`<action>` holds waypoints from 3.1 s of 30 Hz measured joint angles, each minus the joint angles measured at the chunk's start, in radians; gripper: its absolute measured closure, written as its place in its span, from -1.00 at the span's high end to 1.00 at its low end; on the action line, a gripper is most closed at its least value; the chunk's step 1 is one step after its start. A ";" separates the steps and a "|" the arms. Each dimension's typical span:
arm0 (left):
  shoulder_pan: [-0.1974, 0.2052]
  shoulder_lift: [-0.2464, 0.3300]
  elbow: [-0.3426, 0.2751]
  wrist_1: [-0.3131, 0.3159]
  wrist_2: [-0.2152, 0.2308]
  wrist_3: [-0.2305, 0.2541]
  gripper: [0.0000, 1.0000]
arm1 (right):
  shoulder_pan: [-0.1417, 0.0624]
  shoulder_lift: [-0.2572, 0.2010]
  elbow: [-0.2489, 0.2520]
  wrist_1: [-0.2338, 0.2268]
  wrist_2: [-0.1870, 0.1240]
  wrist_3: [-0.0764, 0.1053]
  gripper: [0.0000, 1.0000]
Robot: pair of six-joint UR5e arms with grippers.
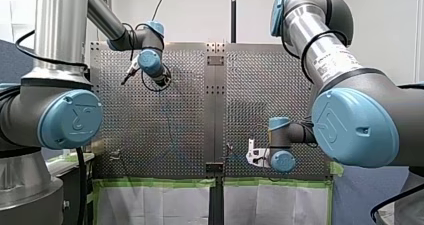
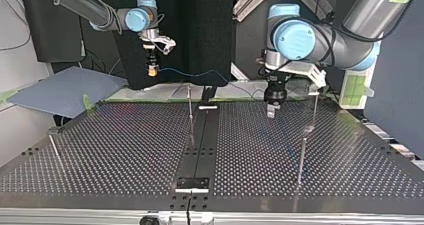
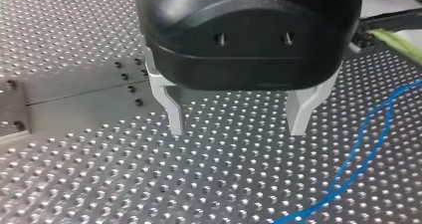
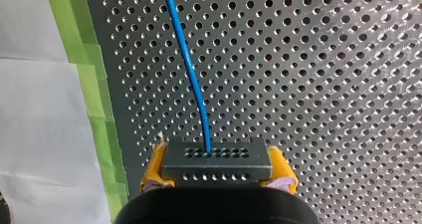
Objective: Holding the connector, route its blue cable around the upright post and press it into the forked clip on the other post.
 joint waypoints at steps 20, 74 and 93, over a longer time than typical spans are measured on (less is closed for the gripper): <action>0.042 -0.006 0.022 0.172 0.033 -0.148 0.98 | 0.001 0.000 0.000 0.006 0.000 0.000 -1.00; 0.007 -0.052 0.048 0.122 -0.045 -0.122 0.98 | -0.003 0.000 0.000 0.022 0.000 -0.008 -1.00; 0.025 -0.053 0.048 0.130 -0.058 -0.139 0.98 | -0.005 0.000 0.000 0.024 0.000 -0.009 -1.00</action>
